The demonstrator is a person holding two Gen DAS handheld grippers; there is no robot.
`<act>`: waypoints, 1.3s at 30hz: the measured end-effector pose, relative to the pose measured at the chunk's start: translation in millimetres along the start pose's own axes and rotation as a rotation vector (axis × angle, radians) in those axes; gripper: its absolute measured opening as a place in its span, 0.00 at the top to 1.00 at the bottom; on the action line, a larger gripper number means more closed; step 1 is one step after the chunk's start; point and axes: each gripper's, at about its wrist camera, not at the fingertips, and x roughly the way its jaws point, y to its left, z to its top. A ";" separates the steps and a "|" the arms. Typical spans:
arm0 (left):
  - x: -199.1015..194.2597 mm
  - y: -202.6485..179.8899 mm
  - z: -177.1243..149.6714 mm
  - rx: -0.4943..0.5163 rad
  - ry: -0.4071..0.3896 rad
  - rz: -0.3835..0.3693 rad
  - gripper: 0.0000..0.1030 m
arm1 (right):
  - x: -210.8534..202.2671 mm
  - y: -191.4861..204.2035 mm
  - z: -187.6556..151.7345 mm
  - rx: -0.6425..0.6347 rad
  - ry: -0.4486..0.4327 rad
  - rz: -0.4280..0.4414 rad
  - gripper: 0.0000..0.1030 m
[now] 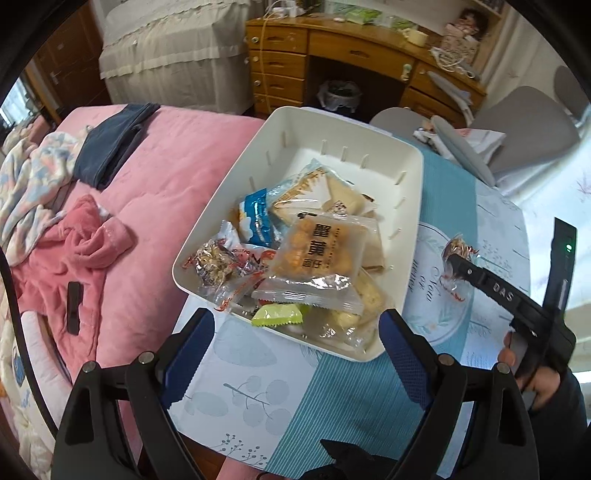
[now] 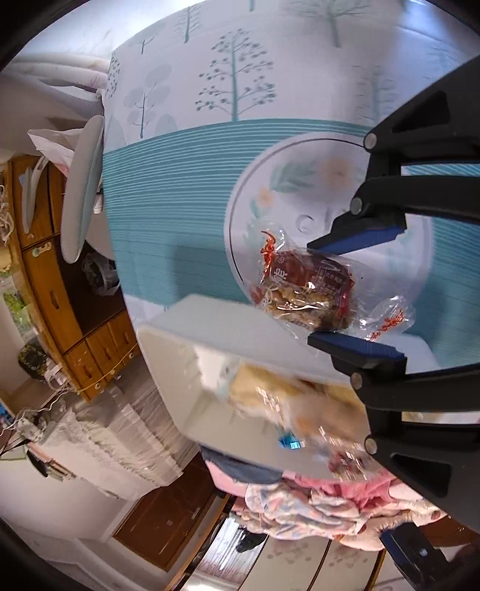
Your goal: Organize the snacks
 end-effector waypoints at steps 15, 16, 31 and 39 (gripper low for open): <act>-43.4 42.4 10.5 0.149 -0.099 -0.180 0.13 | -51.8 102.7 -54.9 -0.042 -0.112 0.051 0.58; -45.7 46.6 11.5 0.161 -0.106 -0.189 0.13 | -51.7 107.2 -58.1 -0.040 -0.117 0.051 0.58; -58.7 83.8 8.4 0.329 -0.130 -0.297 0.13 | -49.1 132.4 -108.8 0.118 -0.181 -0.044 0.42; -59.3 61.8 -11.8 0.350 -0.082 -0.346 0.13 | -83.3 114.0 -157.0 0.121 -0.152 -0.178 0.25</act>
